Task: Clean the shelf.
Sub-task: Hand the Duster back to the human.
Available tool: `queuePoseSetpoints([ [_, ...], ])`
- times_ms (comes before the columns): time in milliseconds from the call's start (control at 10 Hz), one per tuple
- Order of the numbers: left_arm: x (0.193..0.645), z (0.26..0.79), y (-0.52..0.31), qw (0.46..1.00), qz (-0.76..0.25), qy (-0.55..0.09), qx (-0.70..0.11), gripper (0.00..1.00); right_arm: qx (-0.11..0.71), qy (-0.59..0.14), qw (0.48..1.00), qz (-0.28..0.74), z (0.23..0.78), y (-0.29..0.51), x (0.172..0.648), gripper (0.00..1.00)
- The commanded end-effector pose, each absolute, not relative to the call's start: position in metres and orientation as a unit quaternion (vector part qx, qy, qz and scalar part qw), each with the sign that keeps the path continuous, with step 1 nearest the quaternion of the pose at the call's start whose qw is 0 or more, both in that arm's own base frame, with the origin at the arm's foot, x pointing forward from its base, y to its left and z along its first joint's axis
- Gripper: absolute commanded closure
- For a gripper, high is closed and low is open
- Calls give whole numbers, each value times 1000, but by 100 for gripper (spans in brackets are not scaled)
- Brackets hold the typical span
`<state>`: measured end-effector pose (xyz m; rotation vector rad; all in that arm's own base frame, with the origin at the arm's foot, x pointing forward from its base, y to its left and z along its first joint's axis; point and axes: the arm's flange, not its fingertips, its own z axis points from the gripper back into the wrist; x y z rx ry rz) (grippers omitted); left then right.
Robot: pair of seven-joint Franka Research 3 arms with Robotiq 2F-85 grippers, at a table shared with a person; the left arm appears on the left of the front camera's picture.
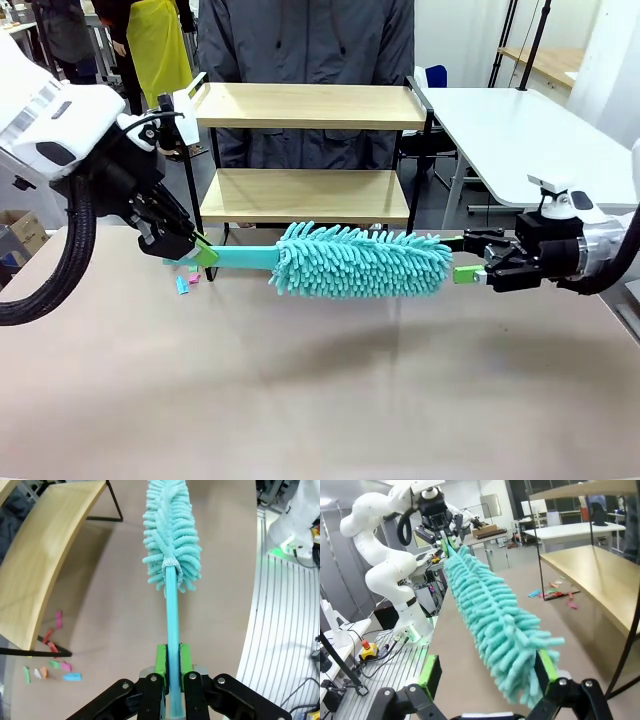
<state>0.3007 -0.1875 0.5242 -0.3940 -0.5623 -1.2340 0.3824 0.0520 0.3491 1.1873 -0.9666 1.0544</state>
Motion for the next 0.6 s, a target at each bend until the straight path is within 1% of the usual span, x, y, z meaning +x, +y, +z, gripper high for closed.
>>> queuePoseSetpoints([
  [0,298,529,-187,762,-563,-261,-185,87,496,-461,590,440,345,46,390,0],
  [200,298,529,-187,762,-563,-261,-185,87,493,-465,590,438,339,40,402,0],
  [500,298,529,-187,762,-563,-261,-185,87,525,-439,589,430,317,46,412,0],
])
